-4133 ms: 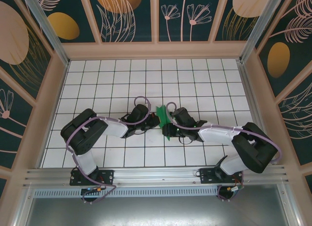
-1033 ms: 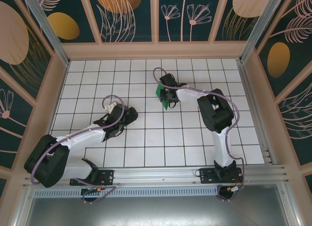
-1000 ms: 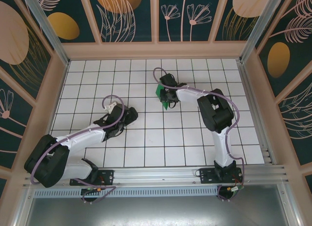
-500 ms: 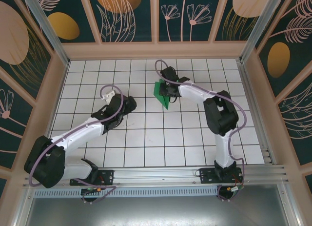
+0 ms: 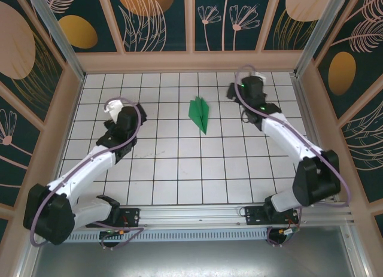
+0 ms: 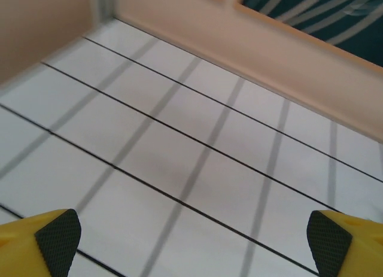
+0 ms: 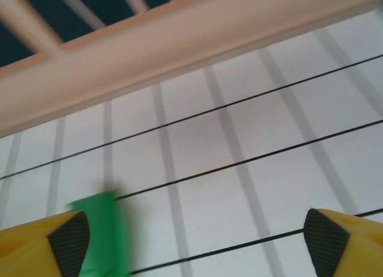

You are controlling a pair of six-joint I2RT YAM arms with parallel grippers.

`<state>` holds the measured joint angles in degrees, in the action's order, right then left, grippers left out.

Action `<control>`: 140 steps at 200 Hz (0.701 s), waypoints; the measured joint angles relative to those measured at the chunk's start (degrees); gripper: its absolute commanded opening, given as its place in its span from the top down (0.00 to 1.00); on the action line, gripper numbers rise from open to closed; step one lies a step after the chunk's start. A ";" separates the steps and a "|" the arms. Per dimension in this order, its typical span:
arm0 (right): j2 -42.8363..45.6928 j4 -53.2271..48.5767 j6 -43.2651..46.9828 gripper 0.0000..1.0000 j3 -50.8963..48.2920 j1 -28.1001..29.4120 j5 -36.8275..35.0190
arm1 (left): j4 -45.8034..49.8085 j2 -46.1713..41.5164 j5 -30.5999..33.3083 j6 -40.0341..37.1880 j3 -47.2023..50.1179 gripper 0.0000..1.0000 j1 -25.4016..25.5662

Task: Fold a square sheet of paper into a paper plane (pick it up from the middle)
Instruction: Reset both arms

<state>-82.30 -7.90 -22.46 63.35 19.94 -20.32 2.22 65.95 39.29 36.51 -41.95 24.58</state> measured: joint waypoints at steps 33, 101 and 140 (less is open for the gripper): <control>3.65 8.70 1.16 0.01 -13.03 -8.35 -8.20 | -11.45 -5.38 6.91 -8.55 12.20 0.01 -4.70; 3.34 35.54 10.58 0.01 -36.79 -14.86 -10.97 | -39.76 -0.92 0.96 -24.85 26.12 0.01 -13.11; 2.40 52.22 16.39 0.01 -42.77 -16.31 -3.72 | -54.45 7.30 -9.35 -29.79 28.37 0.01 -17.59</control>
<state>-79.90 44.31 -6.07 20.58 3.64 -24.03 -52.23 73.25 29.93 6.72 -13.58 6.98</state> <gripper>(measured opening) 0.989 0.987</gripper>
